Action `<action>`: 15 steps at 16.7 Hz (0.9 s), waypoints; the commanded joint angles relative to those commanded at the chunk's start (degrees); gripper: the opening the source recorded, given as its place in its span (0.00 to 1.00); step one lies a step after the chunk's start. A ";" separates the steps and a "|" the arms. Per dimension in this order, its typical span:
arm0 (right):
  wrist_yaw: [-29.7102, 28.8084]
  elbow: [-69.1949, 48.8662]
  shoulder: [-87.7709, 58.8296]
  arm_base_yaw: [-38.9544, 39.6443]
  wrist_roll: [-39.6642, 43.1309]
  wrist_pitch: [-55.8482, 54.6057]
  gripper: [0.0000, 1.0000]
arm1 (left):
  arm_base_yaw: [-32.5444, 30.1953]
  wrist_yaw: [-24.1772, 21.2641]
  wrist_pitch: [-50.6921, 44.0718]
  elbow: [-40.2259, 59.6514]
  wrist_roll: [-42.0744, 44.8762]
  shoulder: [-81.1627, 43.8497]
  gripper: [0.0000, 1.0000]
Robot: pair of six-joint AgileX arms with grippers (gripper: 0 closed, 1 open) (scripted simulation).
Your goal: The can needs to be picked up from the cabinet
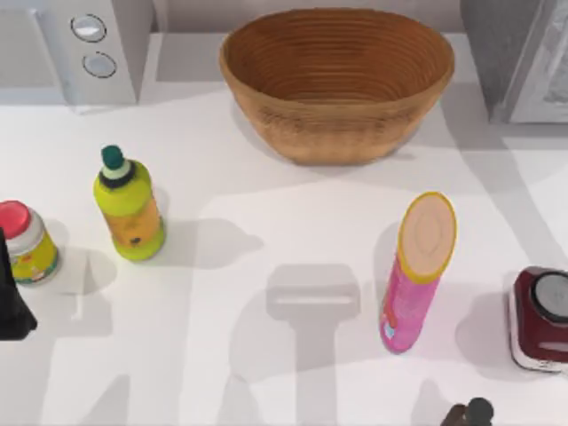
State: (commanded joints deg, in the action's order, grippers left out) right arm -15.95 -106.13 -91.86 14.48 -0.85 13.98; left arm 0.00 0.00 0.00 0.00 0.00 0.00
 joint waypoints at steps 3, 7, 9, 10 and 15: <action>0.20 -0.64 -0.69 -0.21 0.00 -0.07 1.00 | 0.00 0.00 0.00 0.00 0.00 0.00 1.00; 0.20 -0.64 -0.69 -0.21 0.00 -0.07 0.85 | 0.00 0.00 0.00 0.00 0.00 0.00 1.00; 0.20 -0.64 -0.69 -0.21 0.00 -0.07 0.70 | 0.00 0.00 0.00 0.00 0.00 0.00 1.00; 0.20 -0.64 -0.69 -0.21 0.00 -0.07 0.62 | 0.00 0.00 0.00 0.00 0.00 0.00 1.00; 0.20 -0.64 -0.69 -0.21 0.00 -0.07 0.25 | 0.00 0.00 0.00 0.00 0.00 0.00 1.00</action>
State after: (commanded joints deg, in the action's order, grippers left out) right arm -15.75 -106.77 -92.55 14.27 -0.85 13.91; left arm 0.00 0.00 0.00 0.00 0.00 0.00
